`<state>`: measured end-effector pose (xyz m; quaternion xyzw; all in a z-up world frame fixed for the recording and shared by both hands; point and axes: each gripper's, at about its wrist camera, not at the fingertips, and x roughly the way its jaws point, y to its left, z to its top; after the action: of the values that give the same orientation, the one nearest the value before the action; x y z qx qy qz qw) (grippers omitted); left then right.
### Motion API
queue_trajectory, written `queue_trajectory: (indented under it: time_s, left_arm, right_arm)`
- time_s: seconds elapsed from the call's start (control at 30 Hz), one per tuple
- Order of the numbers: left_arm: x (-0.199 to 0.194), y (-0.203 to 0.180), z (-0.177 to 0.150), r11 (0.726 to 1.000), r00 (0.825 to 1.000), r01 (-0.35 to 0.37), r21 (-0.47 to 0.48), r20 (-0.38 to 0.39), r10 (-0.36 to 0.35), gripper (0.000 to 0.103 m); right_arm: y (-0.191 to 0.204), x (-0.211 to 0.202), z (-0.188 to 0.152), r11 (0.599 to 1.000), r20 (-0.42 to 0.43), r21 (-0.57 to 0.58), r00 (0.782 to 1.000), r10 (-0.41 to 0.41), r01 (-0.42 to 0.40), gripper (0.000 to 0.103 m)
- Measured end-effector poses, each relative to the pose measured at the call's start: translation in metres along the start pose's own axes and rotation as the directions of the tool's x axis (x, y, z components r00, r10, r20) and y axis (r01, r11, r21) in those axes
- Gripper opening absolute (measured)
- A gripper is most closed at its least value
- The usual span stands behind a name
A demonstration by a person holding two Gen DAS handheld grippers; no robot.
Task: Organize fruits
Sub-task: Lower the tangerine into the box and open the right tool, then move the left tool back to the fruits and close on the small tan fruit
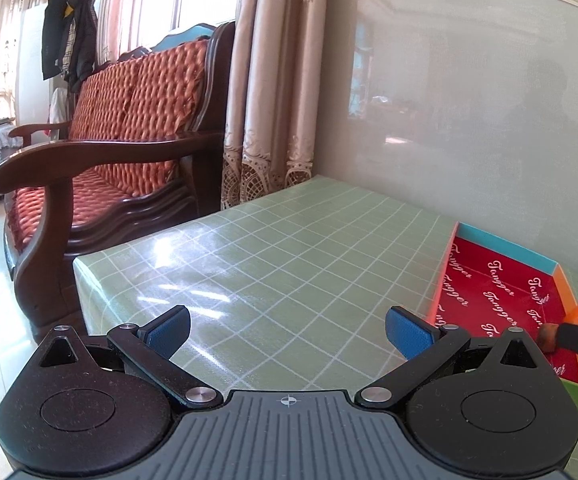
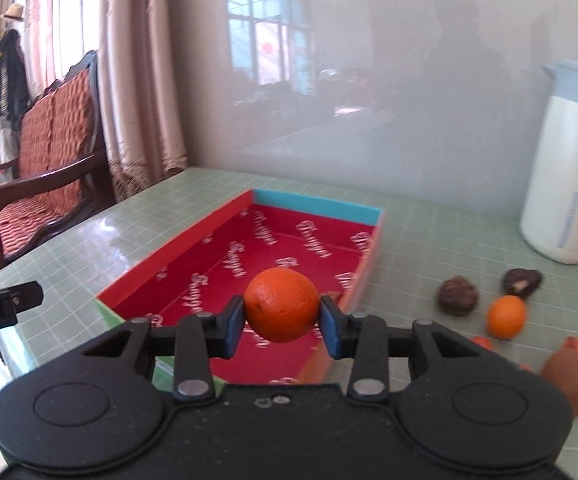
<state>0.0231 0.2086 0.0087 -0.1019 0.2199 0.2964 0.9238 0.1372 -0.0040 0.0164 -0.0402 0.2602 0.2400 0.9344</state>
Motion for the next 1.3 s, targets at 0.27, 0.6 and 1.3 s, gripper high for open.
queue_trajectory:
  time_s: [0.27,0.6,1.3]
  left_arm:
    - [0.004,0.009,0.000,1.000,1.000,-0.020,-0.012,-0.010,0.020,0.103]
    - [0.008,0.025,-0.001,0.997,0.998,-0.052,-0.048,-0.023,0.051,0.103]
    - [-0.010,-0.020,-0.003,0.999,0.999,0.017,0.049,0.033,-0.019,0.103]
  right_arm:
    - [0.026,0.025,0.000,0.998,-0.054,-0.036,0.997,0.046,-0.048,0.039]
    - [0.039,0.041,0.002,0.997,-0.093,-0.046,0.994,0.065,-0.069,0.041]
    - [-0.016,-0.014,0.004,0.997,0.023,0.029,0.997,-0.070,0.070,0.093]
